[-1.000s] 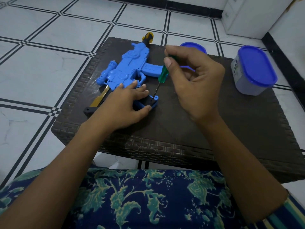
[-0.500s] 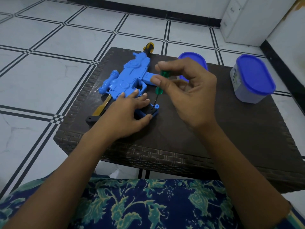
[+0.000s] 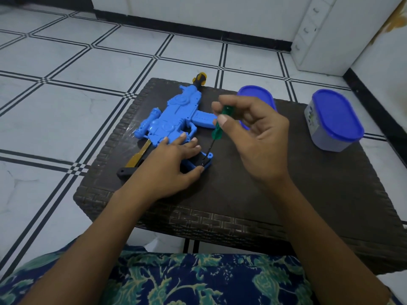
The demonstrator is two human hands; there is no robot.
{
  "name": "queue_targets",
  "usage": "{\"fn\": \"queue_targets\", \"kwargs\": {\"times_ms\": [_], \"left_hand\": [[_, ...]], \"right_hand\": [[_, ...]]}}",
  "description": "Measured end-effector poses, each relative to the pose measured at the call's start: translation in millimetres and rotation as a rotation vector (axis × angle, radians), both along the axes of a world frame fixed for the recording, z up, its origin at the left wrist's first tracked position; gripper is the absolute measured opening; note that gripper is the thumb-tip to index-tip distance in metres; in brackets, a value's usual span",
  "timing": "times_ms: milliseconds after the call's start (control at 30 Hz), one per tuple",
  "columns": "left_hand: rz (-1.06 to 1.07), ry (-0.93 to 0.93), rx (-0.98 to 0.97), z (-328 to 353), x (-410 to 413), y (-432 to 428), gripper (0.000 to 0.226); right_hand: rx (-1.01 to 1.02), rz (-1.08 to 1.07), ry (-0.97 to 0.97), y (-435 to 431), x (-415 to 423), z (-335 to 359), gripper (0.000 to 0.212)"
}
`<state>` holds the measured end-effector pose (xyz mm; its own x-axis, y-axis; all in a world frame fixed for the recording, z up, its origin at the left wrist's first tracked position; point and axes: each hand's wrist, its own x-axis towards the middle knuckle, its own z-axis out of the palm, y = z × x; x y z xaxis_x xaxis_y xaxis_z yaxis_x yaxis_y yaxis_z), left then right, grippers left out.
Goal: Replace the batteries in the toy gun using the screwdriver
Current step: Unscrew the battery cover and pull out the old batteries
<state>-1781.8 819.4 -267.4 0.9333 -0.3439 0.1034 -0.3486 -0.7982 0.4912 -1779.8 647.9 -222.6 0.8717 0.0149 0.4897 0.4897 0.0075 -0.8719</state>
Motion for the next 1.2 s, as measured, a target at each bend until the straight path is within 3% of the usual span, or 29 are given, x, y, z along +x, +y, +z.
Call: {"fn": "queue_targets", "kwargs": {"times_ms": [200, 1200], "left_hand": [[0.002, -0.011, 0.001, 0.4, -0.4, -0.6, 0.056], [-0.002, 0.006, 0.015, 1.1, 0.4, -0.1, 0.057]], "right_hand": [[-0.036, -0.102, -0.021, -0.1, 0.8, 3.7, 0.022], [-0.061, -0.090, -0.022, 0.2, 1.9, -2.9, 0.030]]}}
